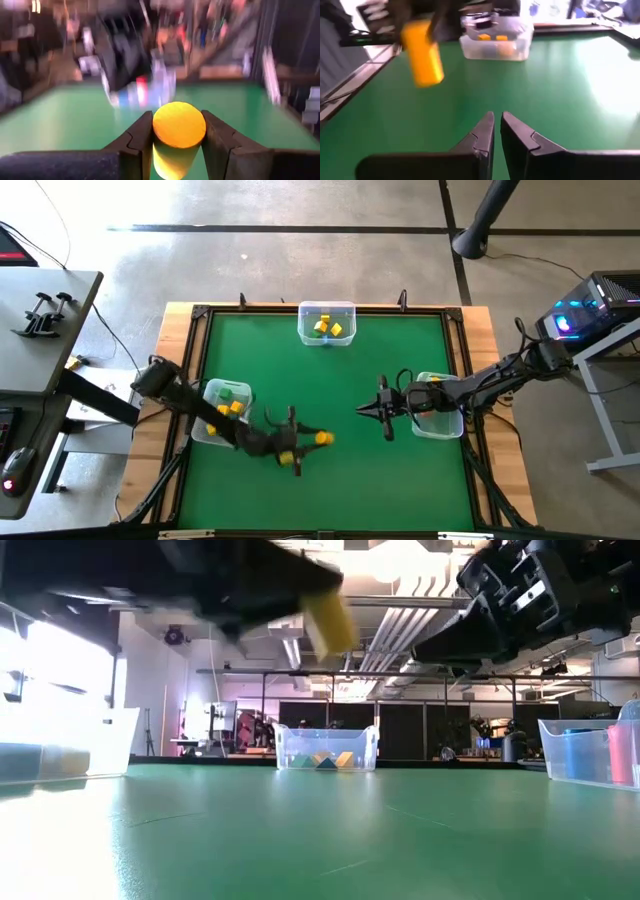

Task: Sort blocks by size
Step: Put the yellow cylindrical block into the right transparent bin

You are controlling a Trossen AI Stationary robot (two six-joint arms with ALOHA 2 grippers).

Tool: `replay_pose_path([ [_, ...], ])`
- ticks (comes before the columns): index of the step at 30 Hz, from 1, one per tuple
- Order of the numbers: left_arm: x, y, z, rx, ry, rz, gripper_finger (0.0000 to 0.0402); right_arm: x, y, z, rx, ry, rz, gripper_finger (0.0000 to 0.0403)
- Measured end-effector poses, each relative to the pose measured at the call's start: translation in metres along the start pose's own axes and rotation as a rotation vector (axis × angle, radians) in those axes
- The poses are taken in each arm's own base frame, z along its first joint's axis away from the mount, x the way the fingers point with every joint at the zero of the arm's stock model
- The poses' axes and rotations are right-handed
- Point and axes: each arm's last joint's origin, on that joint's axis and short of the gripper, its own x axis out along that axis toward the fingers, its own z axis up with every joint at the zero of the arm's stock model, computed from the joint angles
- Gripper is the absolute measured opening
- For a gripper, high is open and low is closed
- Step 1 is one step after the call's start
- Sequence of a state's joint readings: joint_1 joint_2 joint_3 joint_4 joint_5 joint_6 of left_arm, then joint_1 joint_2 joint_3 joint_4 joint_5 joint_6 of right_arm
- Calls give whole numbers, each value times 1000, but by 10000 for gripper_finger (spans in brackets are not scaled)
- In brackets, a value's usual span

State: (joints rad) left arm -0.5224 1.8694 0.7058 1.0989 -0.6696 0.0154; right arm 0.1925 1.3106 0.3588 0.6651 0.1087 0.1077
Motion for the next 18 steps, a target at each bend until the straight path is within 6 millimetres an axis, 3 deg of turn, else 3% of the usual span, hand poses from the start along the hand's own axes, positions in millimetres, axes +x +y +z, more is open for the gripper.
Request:
replay_pose_path([
  [6,7,41,24,28,-353,-114,101,3,4,6,-117,-85,108,34],
  [8,11,48,28,73,-397,-139,101,6,6,9,-136,-154,137,48],
  [18,30,46,55,213,-512,-139,101,35,14,14,-150,-470,212,173],
])
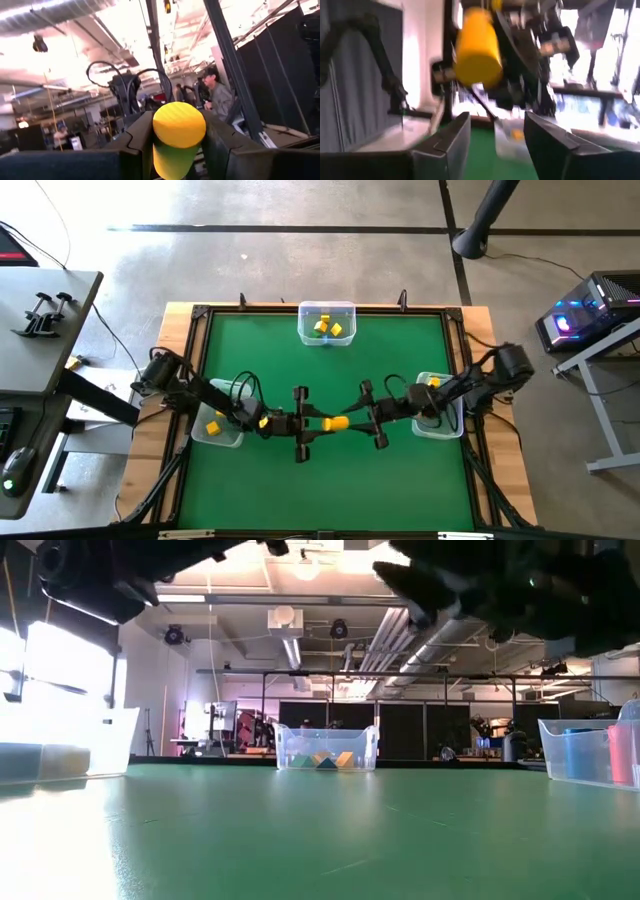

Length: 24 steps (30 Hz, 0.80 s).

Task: Sort blocks by size
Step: Put the yellow cylindrical block into the right transparent bin

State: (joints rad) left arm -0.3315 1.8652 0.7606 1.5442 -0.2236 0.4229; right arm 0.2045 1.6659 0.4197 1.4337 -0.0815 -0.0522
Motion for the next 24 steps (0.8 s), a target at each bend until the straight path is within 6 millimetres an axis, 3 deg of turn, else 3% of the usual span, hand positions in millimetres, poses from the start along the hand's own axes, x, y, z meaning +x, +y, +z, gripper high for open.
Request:
replay_pose_path([
  [8,0,-7,10,58,-44,1,101,37,24,15,-91,-133,73,184],
  [24,-3,-16,14,114,-27,18,102,37,26,26,-106,-204,-22,183],
])
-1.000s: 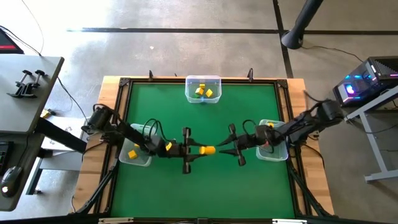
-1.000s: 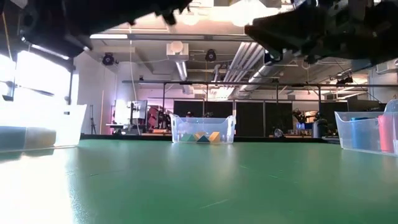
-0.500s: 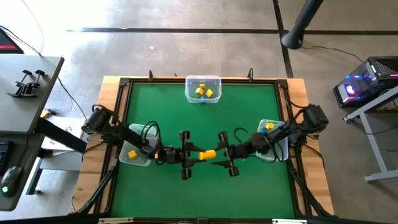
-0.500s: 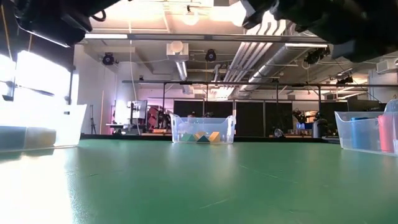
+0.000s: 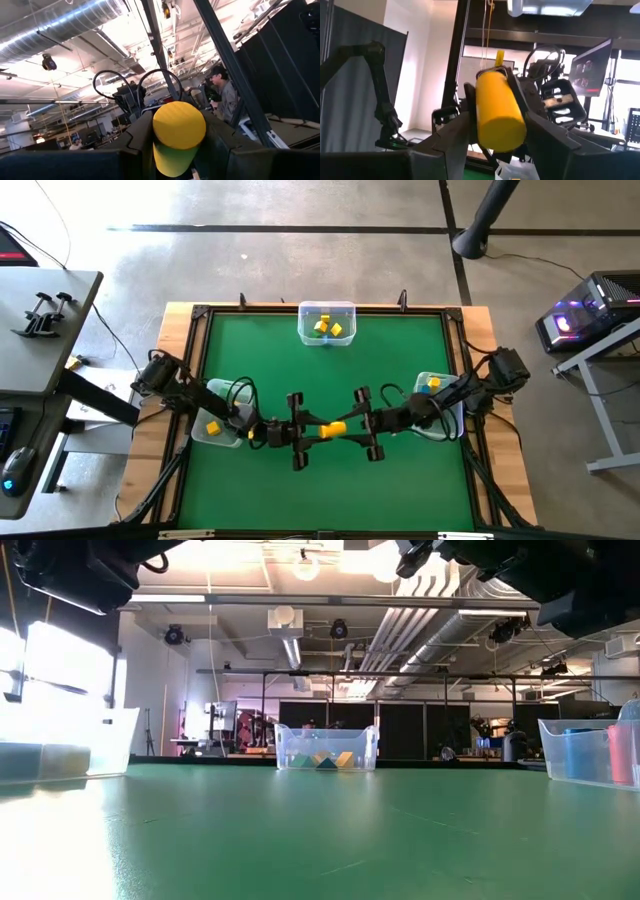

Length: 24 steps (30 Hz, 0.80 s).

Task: Sort blocks by size
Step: Put the yellow cylindrical block into the right transparent bin

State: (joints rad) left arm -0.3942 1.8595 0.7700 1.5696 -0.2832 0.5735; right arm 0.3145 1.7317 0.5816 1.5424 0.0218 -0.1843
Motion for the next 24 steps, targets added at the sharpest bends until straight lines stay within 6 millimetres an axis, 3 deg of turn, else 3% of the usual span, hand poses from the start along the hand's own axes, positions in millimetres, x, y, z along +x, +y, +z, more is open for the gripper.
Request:
replay_pose_path([
  [5,0,0,0,0,0,0,102,0,0,-1,7,7,9,173],
  [10,0,0,0,1,-2,-4,102,0,1,-1,8,7,25,128],
  [14,0,0,0,5,-1,-5,106,0,1,-2,4,13,41,124],
  [20,-1,-2,-3,4,50,17,135,0,1,-3,30,38,50,124],
  [24,-5,-8,-8,28,206,111,166,-5,0,-1,46,199,-28,124],
])
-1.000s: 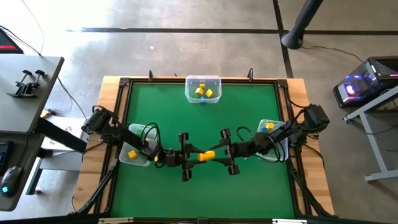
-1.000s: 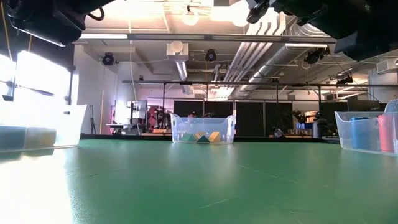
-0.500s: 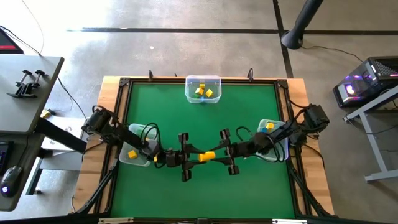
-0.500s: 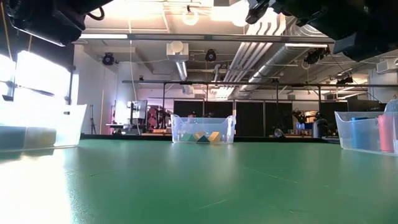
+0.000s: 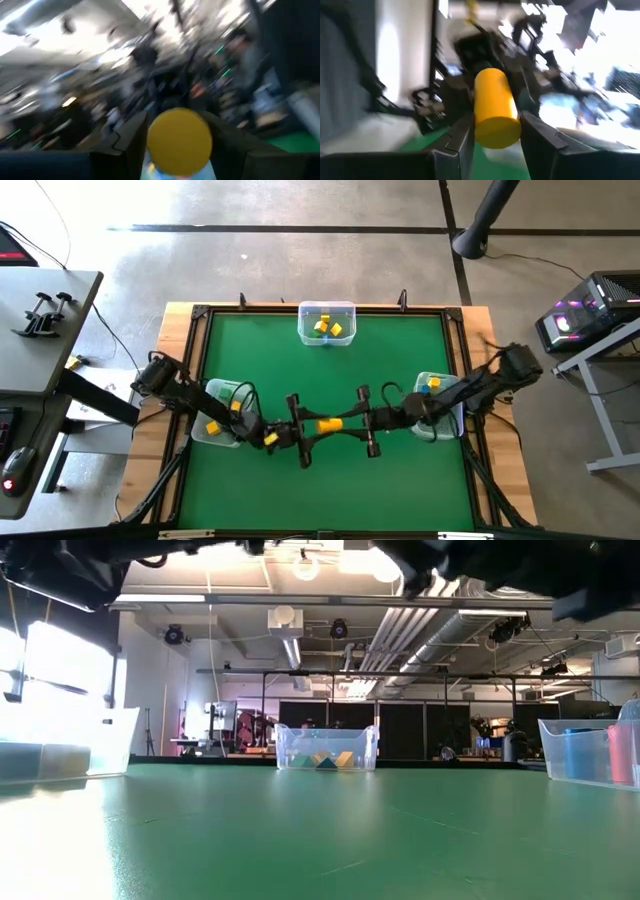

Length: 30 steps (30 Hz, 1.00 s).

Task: Sort blocks by size
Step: Put the yellow cylindrical block into the right transparent bin

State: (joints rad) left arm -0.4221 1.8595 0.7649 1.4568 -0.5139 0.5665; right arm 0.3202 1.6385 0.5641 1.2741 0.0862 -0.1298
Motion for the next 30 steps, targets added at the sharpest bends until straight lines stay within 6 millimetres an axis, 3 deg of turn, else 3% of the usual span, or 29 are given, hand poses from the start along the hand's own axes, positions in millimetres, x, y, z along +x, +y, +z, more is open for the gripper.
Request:
replay_pose_path([
  [9,-12,-11,-7,108,296,236,212,-44,1,48,1,555,-313,124],
  [16,-13,-14,-13,116,337,214,213,-80,-7,130,181,1023,-529,124],
  [20,-12,-12,-16,103,351,221,213,-92,-18,161,271,1312,-628,124],
  [24,-12,-12,-19,78,365,219,213,-94,-28,163,374,1513,-613,124],
  [27,-12,-13,-21,76,380,211,213,-91,-31,153,476,1586,-512,124],
  [30,-13,-14,-23,77,391,204,213,-93,-37,139,502,1704,-543,124],
])
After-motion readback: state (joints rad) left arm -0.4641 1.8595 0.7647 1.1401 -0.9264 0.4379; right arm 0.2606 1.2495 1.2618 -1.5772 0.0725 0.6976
